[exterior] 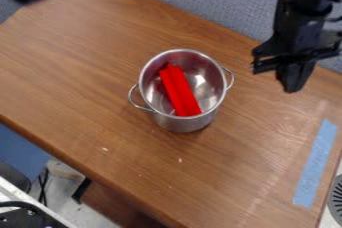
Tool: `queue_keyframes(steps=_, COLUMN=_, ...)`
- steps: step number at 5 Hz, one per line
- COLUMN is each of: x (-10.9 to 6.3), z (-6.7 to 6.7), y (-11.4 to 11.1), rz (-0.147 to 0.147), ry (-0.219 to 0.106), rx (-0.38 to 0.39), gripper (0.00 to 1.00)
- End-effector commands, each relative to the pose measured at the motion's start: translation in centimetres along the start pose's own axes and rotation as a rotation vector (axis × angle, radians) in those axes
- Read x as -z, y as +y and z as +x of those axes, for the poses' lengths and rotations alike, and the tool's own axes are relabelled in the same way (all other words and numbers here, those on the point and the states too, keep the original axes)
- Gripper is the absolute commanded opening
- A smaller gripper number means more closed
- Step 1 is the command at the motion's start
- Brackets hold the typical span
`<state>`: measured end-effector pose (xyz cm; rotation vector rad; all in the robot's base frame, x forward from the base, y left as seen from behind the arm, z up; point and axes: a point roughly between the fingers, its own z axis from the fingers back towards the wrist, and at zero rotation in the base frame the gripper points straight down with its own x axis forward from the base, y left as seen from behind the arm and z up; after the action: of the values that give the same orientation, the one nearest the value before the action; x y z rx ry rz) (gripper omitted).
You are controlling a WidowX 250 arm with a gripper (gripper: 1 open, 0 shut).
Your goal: Move the red object from the metal pot to the table
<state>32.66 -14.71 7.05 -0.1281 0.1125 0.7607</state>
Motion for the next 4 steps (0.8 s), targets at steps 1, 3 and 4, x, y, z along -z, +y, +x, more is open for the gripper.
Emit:
queue_keyframes(steps=1, x=0.3, z=0.8, y=3.5, rz=-0.015, ry=-0.038, rx=0.013, gripper=0.00)
queue_keyframes(steps=3, x=3.0, z=0.8, y=8.7, rz=-0.046, ry=-0.020, rx=-0.002, gripper=0.00)
queue_keyframes(steps=4, x=4.0, z=2.1, y=7.5, rz=-0.020, ry=-0.020, rx=0.084, gripper=0.00)
